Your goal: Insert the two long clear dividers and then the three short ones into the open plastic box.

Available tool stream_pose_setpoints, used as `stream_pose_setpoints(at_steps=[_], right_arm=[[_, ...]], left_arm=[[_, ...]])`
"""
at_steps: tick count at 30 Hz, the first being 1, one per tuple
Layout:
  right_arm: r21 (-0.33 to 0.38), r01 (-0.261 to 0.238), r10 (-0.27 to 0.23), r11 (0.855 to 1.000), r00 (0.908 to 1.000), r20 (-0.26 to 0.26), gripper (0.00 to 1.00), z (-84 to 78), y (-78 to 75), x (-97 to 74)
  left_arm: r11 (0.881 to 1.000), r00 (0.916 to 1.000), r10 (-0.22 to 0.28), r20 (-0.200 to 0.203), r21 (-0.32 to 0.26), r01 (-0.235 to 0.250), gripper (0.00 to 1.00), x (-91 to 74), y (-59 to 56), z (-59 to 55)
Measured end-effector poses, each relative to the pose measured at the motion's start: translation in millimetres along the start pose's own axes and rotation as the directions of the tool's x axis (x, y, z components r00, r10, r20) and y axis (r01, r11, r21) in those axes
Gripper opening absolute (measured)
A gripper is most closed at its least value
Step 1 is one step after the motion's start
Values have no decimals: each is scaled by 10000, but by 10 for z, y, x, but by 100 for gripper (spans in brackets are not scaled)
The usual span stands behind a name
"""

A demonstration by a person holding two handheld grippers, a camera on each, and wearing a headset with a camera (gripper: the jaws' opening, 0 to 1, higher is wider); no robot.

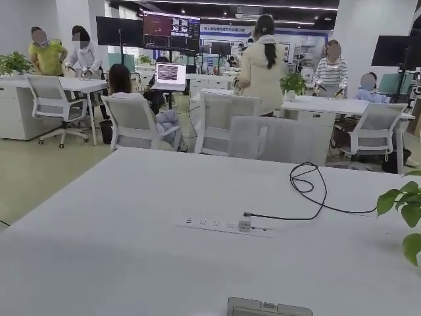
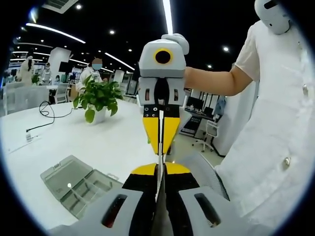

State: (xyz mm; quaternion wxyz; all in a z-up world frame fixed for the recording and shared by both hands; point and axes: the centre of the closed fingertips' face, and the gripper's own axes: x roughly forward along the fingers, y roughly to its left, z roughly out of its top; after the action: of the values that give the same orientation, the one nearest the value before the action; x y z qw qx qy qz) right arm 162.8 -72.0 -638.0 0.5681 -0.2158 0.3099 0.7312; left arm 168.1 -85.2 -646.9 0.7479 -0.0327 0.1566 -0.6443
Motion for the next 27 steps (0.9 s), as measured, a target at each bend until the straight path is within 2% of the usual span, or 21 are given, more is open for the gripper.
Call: stream_pose_setpoints(at_steps=[7,15,24,27], right_arm=[[6,163,-163,9999,9999,-19,3,-25,-30,-29],[39,587,-586,9983,9981,-169,3,-84,-126,-89],[19,1048,-1046,9945,9933,-500,3,-194,-292,-128],[46,1253,-1248,9921,9903,-615,3,-232,-380,-131]], left_arm=[[9994,9995,312,24,-166,-311,7,-31,55,-24],[9939,9951,979,-114,-494,-983,22,-107,180,-88],[9818,9839,1761,-300,-666,-1778,38,-254,351,-180],[9762,9782,2034,-429,-676,-2060,46,-302,408,-227]])
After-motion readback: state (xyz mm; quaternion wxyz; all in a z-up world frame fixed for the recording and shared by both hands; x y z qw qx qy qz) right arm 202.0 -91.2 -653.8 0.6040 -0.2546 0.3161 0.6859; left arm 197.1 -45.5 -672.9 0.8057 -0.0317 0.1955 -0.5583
